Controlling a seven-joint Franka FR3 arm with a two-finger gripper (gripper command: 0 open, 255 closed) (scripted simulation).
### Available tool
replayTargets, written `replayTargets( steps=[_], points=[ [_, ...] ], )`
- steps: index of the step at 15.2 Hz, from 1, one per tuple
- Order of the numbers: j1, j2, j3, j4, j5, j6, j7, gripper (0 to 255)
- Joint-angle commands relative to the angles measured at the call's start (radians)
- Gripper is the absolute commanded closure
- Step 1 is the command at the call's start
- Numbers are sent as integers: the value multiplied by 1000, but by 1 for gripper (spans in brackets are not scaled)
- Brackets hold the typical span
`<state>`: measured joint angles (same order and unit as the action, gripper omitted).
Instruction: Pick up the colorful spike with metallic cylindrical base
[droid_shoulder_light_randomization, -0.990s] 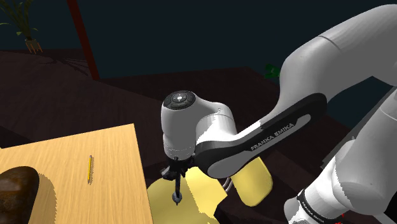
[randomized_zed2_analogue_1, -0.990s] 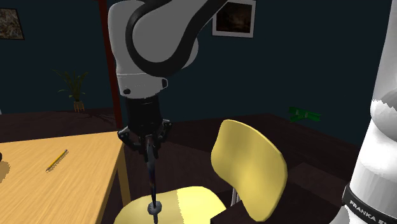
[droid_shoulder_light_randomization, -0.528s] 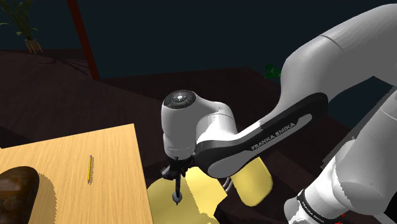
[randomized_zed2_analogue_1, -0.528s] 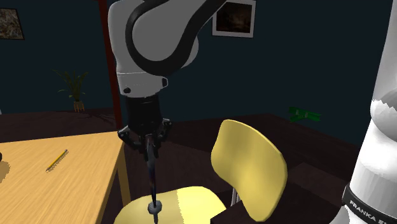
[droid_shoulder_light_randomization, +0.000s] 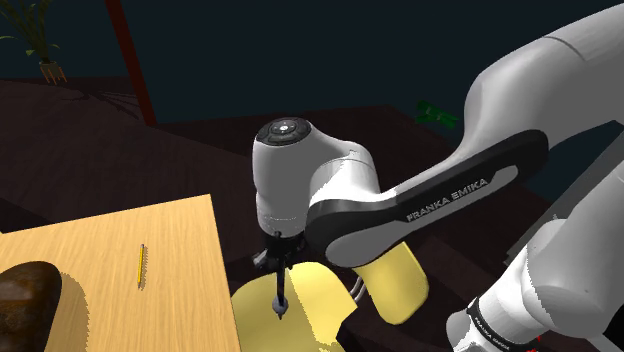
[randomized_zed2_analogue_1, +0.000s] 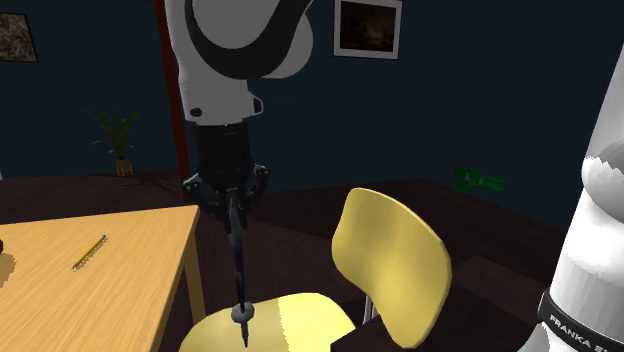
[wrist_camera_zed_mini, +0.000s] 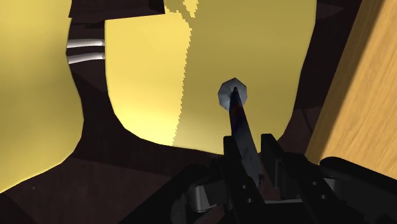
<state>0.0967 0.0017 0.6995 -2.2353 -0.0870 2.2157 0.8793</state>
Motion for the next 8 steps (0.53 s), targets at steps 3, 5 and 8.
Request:
replayTargets(
  steps=[3,5,8],
  points=[
    [-2,-35,-3,30,31,-55,-27,255],
    [-2,-51,-5,44,44,-81,-38,255],
    [-2,-60,-6,52,51,-96,-44,255]
  ],
)
